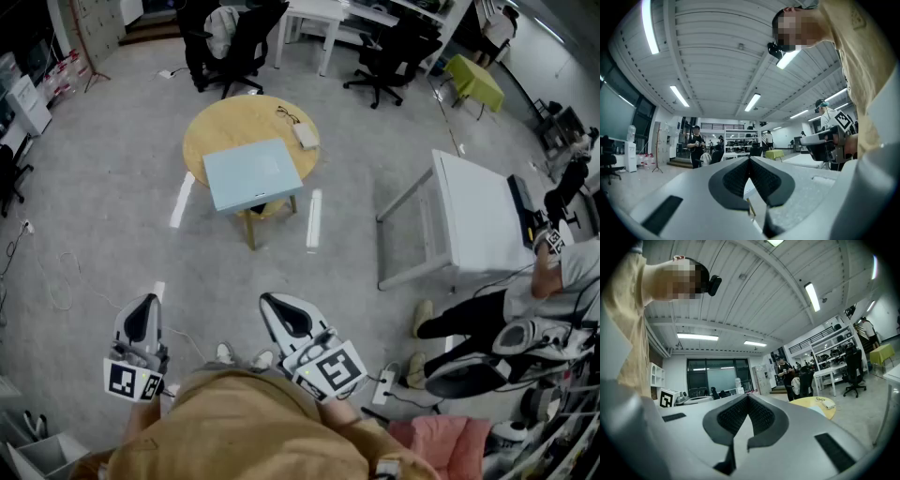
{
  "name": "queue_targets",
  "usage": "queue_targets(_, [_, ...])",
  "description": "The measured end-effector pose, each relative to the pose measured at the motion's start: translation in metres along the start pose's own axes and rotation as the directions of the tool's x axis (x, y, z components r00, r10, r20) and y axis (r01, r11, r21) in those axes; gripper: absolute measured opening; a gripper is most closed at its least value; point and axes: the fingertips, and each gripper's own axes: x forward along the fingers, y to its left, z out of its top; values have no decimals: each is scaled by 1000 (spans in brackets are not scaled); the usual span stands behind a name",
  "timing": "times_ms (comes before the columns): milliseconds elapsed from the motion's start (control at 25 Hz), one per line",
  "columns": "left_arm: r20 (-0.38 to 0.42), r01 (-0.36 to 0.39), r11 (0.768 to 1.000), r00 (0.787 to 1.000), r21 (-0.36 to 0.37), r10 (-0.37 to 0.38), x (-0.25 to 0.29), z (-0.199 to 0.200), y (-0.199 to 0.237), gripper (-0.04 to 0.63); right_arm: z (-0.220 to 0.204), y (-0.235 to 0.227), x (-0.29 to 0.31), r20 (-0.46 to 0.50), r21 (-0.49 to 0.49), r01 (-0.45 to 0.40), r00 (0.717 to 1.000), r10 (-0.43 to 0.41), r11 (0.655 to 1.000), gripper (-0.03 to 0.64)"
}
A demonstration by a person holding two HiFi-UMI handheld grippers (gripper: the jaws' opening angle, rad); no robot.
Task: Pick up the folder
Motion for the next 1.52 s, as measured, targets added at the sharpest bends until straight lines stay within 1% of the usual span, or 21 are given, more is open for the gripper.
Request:
queue_targets(120, [-32, -14, 999, 999, -31, 13, -10, -14, -7, 3, -5, -2, -3, 8, 36, 7, 1000, -7, 999, 0])
queue_targets(200, [-44, -26, 999, 999, -41, 24, -16, -19, -10, 3, -11, 2, -4, -1, 41, -7, 1000, 7, 999, 0])
queue_targets(400, [-40, -44, 999, 998, -23, 43, -21, -13, -13, 3, -18, 4, -6, -10, 44, -33, 999, 34, 998, 0])
queue_targets(600, [-48, -66, 998, 997, -11, 66, -27, -7, -10, 3, -14, 0, -6, 32, 131, -61, 998, 57, 990, 1])
queue_targets(760, [-66, -72, 997, 995, -26, 71, -26, -17, -5, 3, -21, -3, 2, 1, 122, -58, 998, 58, 991, 2])
queue_targets(920, [-81, -52, 997, 996, -57, 47, -16, -35, 3, 3, -33, -8, 13, -29, 134, -33, 999, 37, 990, 2])
queue_targets(1120, [-80, -5, 996, 997, -91, -2, 19, -59, 35, 3, -49, -24, 45, -70, 132, 12, 998, -3, 991, 2])
queue_targets(1280, [-64, 17, 995, 998, -97, -23, 60, -62, 73, 3, -54, -50, 89, -103, 150, 40, 994, -24, 988, 2])
queue_targets(1520, [-68, -3, 993, 998, -120, -6, 110, -68, 150, 3, -48, -71, 186, -126, 134, 10, 992, 7, 991, 2])
